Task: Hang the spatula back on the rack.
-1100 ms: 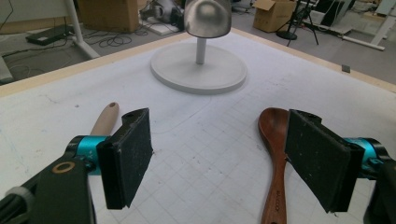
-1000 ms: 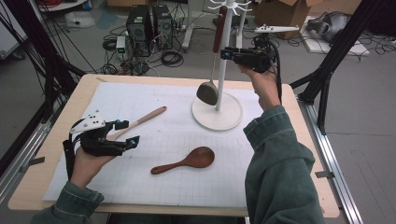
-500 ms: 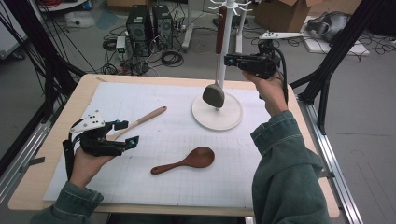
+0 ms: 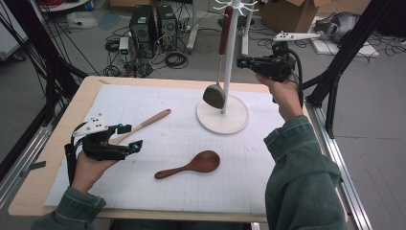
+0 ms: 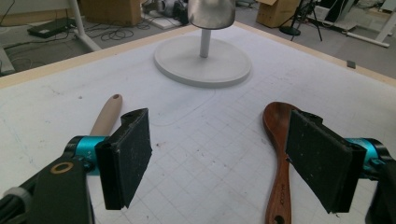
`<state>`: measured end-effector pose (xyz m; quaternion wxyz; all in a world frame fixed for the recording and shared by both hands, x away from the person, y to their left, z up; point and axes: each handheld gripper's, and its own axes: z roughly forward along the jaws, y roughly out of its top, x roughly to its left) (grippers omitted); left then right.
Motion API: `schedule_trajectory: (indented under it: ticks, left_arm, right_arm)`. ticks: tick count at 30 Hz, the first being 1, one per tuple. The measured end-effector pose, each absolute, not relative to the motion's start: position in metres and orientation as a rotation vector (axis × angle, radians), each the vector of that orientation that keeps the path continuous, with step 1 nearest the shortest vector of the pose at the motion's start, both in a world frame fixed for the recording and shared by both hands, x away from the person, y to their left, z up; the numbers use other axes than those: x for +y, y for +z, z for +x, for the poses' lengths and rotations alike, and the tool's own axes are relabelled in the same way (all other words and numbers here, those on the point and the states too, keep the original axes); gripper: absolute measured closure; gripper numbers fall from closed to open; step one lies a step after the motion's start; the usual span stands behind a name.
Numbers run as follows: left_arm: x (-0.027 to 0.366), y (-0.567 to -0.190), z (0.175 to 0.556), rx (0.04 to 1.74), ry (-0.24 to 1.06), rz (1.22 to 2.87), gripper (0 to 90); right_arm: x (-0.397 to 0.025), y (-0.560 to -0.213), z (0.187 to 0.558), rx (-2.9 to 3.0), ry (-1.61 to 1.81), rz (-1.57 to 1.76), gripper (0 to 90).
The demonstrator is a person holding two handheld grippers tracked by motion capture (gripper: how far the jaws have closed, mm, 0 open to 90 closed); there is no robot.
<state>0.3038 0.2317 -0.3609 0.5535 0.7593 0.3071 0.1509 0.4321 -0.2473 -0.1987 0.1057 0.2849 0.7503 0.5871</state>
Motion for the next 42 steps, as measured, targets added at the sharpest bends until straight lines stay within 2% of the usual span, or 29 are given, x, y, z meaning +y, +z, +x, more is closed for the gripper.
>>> schedule_trajectory:
  ticks: [9, 30, 42]
  left_arm:
    - [0.233, -0.361, 0.304, 0.721, 0.345, 1.802, 23.2]
    - [0.235, -0.361, 0.307, 0.725, 0.344, 1.806, 19.3]
    - [0.234, -0.36, 0.306, 0.723, 0.35, 1.805, 19.4]
  right_arm:
    - [-0.252, -0.182, 0.434, 2.209, 1.732, 0.823, 88.2]
    - [-0.248, -0.109, 0.441, 2.188, 1.681, 0.749, 89.5]
    - [-0.25, -0.105, 0.441, 2.181, 1.681, 0.747, 89.6]
